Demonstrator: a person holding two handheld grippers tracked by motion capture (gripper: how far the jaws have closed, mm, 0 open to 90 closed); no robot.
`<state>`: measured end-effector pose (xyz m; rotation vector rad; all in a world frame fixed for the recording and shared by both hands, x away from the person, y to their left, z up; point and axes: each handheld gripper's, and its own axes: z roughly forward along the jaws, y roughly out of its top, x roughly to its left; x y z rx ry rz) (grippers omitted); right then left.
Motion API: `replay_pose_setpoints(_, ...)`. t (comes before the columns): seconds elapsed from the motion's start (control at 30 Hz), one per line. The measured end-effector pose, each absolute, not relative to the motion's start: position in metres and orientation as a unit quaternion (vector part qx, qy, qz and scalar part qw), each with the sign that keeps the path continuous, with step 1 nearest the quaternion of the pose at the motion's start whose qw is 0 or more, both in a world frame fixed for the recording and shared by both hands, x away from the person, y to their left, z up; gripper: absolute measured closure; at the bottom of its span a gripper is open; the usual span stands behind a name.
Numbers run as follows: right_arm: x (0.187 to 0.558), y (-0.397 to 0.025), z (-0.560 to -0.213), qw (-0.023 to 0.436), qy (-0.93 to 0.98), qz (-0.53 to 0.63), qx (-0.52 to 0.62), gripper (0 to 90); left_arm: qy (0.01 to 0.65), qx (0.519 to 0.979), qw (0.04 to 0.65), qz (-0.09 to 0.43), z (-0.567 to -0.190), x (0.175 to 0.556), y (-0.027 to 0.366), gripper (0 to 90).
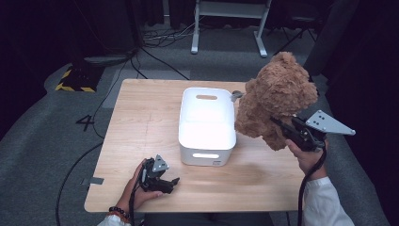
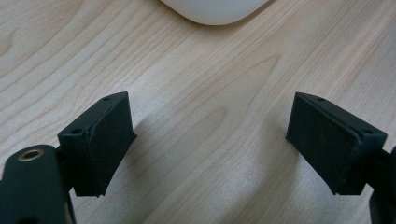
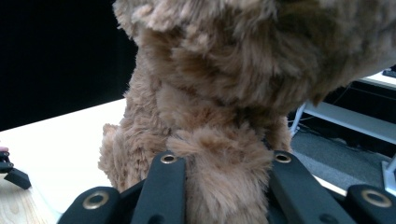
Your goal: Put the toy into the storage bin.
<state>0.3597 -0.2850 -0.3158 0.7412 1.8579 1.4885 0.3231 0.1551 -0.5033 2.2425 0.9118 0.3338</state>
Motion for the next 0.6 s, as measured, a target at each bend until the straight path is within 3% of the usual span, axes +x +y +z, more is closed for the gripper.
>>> replay_pose_setpoints(0.6,0.365,-0.249,-0.303,0.31,0.715,0.57,0.259,76.9,0.35,0.862,0.342,0.128,-0.503,0.323,0.155,14.7)
